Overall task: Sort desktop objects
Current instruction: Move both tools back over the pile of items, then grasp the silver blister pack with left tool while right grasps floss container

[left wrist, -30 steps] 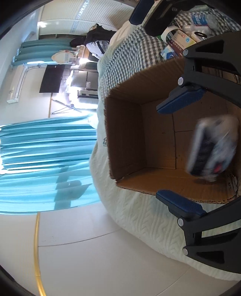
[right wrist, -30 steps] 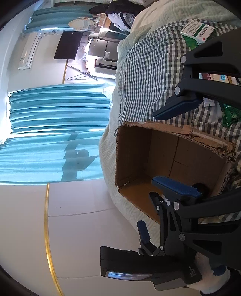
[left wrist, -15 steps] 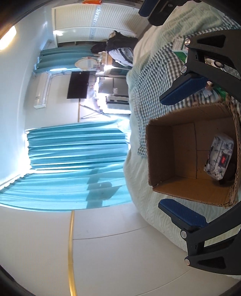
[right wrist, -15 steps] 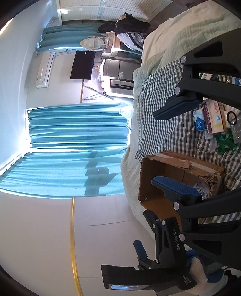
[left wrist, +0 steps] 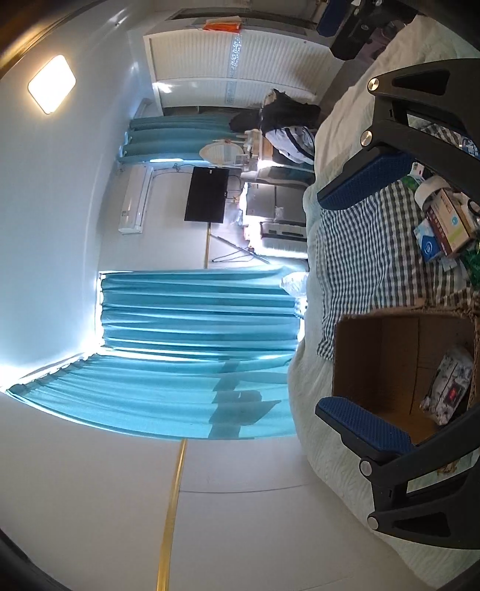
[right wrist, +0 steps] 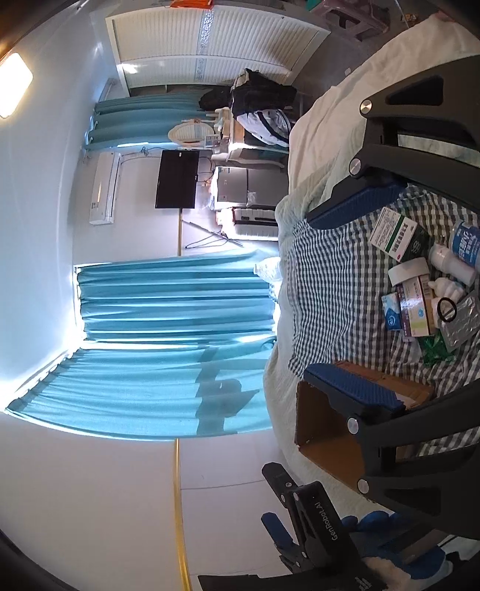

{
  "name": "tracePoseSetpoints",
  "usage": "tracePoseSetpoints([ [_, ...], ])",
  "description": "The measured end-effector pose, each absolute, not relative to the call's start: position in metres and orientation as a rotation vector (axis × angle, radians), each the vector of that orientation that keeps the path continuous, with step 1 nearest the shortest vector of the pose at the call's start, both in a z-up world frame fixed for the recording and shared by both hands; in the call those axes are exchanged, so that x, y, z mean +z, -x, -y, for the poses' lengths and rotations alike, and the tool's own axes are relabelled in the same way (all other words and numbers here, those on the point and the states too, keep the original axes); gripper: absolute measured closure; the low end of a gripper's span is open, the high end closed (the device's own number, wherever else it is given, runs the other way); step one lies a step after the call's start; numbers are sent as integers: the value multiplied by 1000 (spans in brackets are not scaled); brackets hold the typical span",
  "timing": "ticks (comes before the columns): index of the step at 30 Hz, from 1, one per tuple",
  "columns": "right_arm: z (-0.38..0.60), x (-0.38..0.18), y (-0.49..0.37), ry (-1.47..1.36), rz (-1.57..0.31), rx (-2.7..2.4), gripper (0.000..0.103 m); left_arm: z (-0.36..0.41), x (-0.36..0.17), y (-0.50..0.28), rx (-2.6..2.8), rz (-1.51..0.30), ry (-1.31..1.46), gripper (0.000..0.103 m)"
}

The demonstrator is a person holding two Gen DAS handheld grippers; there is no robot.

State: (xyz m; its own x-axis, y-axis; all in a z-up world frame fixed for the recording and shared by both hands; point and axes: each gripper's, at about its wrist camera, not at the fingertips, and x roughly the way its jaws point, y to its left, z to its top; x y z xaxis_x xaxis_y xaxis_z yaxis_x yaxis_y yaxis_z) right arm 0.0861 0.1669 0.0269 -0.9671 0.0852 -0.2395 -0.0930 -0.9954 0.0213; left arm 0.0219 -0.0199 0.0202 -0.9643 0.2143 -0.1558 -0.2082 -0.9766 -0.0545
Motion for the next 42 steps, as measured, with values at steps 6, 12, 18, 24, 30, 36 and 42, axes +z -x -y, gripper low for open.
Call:
tracePoseSetpoints([
  [6, -207, 15, -97, 387, -92, 2977, 24, -17, 3, -16, 2878, -4, 293, 0],
  [12, -235, -4, -91, 446, -128, 2941, 24, -47, -30, -10, 2811, -54, 425, 0],
  [18, -248, -42, -80, 572, -149, 2911, 24, -64, -70, -3, 2791, -126, 544, 0],
  [24, -258, -94, -72, 742, -213, 2870, 24, -73, -128, -3, 2705, -220, 712, 1],
  [30, -260, -136, -60, 951, -236, 2821, 24, -82, -171, 1, 2608, -315, 859, 10],
  [36, -257, -170, -47, 1137, -247, 2765, 24, -86, -203, 14, 2537, -335, 975, 16],
  [42, -261, -193, -33, 1291, -311, 2709, 24, -94, -224, 23, 2490, -426, 1016, 16],
])
